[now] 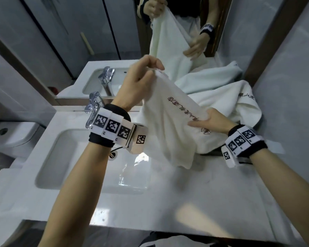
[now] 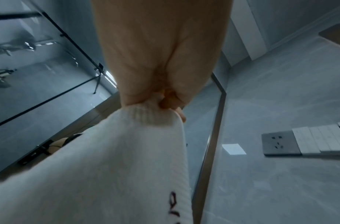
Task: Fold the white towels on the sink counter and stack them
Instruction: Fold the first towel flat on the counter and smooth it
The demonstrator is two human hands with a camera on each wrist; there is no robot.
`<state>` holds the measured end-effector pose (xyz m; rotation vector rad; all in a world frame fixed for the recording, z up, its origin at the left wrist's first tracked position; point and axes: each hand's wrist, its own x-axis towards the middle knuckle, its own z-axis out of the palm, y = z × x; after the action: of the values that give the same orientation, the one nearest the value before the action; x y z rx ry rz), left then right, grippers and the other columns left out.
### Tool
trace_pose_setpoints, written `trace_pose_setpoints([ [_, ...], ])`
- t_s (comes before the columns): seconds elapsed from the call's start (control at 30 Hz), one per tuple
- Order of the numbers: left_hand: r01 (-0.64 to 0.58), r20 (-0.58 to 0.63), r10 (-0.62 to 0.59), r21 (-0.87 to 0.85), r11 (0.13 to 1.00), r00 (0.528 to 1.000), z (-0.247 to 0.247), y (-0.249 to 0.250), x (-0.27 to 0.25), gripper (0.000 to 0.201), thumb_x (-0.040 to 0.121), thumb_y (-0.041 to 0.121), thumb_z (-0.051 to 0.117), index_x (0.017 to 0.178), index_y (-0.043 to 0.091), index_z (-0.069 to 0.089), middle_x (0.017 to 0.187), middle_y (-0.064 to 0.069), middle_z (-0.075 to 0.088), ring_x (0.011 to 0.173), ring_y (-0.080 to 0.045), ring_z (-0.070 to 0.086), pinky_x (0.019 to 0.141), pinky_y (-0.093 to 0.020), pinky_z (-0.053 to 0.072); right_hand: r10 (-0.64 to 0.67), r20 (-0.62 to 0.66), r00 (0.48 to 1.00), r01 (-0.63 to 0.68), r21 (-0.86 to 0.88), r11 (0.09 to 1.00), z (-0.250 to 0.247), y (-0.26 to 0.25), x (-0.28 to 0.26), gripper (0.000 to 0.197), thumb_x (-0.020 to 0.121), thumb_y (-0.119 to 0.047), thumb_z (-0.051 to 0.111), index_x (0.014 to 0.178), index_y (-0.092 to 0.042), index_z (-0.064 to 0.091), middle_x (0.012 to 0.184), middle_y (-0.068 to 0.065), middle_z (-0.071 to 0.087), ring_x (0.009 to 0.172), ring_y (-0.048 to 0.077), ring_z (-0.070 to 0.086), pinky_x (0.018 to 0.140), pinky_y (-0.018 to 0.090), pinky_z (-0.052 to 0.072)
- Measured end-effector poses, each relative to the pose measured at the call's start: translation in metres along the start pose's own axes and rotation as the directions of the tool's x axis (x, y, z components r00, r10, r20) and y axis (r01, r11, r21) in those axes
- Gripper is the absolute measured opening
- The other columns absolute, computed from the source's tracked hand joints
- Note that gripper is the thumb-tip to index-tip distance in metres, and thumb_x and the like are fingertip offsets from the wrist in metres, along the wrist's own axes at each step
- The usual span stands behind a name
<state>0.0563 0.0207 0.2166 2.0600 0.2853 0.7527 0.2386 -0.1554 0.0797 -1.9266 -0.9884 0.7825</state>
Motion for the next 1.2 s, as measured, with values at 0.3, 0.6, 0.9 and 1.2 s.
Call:
trace_pose_setpoints([
  [0.3, 0.133, -0.125, -0.135, -0.021, 0.991, 0.983, -0.010, -0.044, 0.010, 0.035, 0.087, -0.002, 0.036, 0.077, 0.024, 0.057, 0.085, 0.009, 0.060, 0.082, -0.003, 0.054, 0.075, -0.011, 0.044, 0.000, -0.194, 0.981, -0.018, -0.089, 0.996, -0.082, 0.018, -0.054, 0.042, 0.072, -0.048, 0.071, 0.068, -0.006, 0.073, 0.069, 0.000, 0.073, 0.061, -0.002, 0.051, 0.056, 0.010, 0.037],
  [0.6, 0.288, -0.031, -0.286, 0.088, 0.954, 0.958, 0.037, -0.137, -0.010, 0.025, 0.084, -0.010, 0.039, 0.086, 0.009, 0.054, 0.080, -0.002, 0.055, 0.066, -0.008, 0.048, 0.052, -0.006, 0.039, 0.192, -0.189, 0.963, -0.262, -0.497, 0.827, -0.068, 0.072, -0.039, 0.035, 0.078, -0.033, 0.073, 0.058, -0.006, 0.067, 0.057, 0.001, 0.057, 0.059, 0.014, 0.050, 0.056, 0.029, 0.035],
  [0.9, 0.453, -0.031, -0.455, 0.170, 0.875, 0.890, 0.053, -0.197, -0.030, 0.024, 0.090, -0.004, 0.041, 0.110, -0.002, 0.054, 0.103, -0.014, 0.057, 0.089, -0.021, 0.050, 0.068, -0.019, 0.038, 0.307, -0.184, 0.934, -0.358, -0.472, 0.806, -0.050, 0.119, -0.052, 0.037, 0.076, -0.032, 0.075, 0.106, -0.011, 0.067, 0.097, 0.000, 0.061, 0.098, 0.021, 0.058, 0.079, 0.028, 0.040],
  [1.2, 0.702, 0.092, -0.735, 0.235, 0.672, 0.672, 0.057, -0.228, -0.041, 0.038, 0.092, 0.029, 0.057, 0.102, -0.007, 0.060, 0.101, -0.021, 0.064, 0.099, -0.034, 0.060, 0.077, -0.039, 0.048, 0.273, -0.441, 0.855, -0.233, 0.145, 0.962, -0.028, 0.124, -0.067, 0.012, 0.082, -0.017, 0.071, 0.090, -0.011, 0.065, 0.086, 0.004, 0.065, 0.076, 0.013, 0.058, 0.066, 0.010, 0.047],
])
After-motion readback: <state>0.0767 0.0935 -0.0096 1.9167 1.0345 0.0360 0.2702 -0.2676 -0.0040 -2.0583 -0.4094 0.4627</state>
